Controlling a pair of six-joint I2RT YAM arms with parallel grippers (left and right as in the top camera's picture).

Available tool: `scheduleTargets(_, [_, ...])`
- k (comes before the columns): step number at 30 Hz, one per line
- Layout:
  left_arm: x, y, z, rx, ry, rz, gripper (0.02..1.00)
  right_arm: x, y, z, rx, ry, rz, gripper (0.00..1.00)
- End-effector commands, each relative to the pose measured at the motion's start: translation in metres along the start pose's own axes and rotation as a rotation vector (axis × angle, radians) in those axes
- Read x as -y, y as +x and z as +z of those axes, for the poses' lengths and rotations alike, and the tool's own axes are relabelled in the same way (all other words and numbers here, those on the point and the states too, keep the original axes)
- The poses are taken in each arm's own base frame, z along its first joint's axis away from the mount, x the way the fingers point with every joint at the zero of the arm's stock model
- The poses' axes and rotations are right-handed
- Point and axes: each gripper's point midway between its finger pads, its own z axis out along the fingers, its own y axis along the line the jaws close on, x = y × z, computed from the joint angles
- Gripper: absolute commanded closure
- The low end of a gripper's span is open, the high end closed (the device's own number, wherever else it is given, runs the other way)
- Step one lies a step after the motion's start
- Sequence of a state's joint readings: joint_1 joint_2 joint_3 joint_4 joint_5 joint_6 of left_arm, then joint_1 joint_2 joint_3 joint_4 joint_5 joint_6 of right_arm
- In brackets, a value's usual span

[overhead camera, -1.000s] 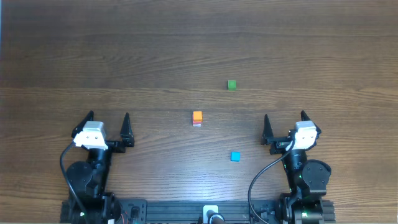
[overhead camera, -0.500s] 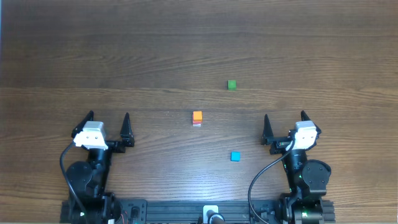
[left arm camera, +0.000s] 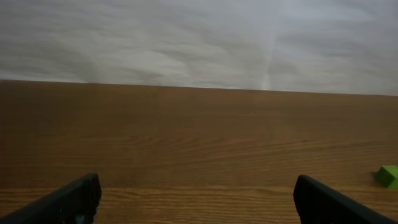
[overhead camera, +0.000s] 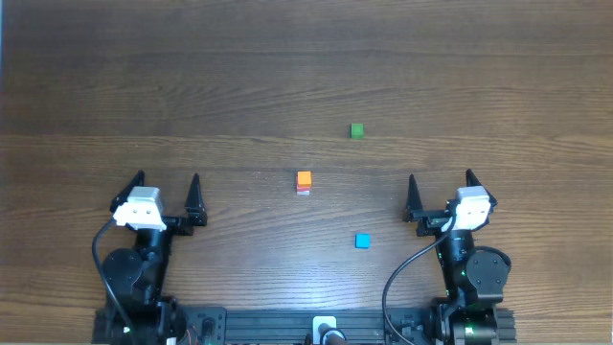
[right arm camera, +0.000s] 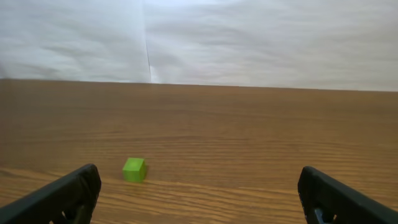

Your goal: Stack Cubes

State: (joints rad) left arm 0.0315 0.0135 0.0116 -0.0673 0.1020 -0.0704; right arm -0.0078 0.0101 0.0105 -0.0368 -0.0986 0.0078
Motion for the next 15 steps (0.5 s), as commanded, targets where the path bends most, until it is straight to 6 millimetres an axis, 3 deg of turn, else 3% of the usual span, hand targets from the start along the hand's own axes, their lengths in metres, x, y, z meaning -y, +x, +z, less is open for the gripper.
scheduleTargets(1, [0.001,0.001,0.0,0.0,0.008,0.01,0.018,-0.001,0.001,0.0,0.001,-0.01,0.076,0.007])
scheduleTargets(9, [0.001,0.001,0.0,0.0,0.008,0.01,0.018,-0.014,-0.012,-0.003,0.019,-0.085,0.062,0.007])
scheduleTargets(15, [0.001,0.001,0.0,0.0,0.008,0.01,0.018,-0.016,-0.05,-0.008,0.006,-0.089,0.052,0.009])
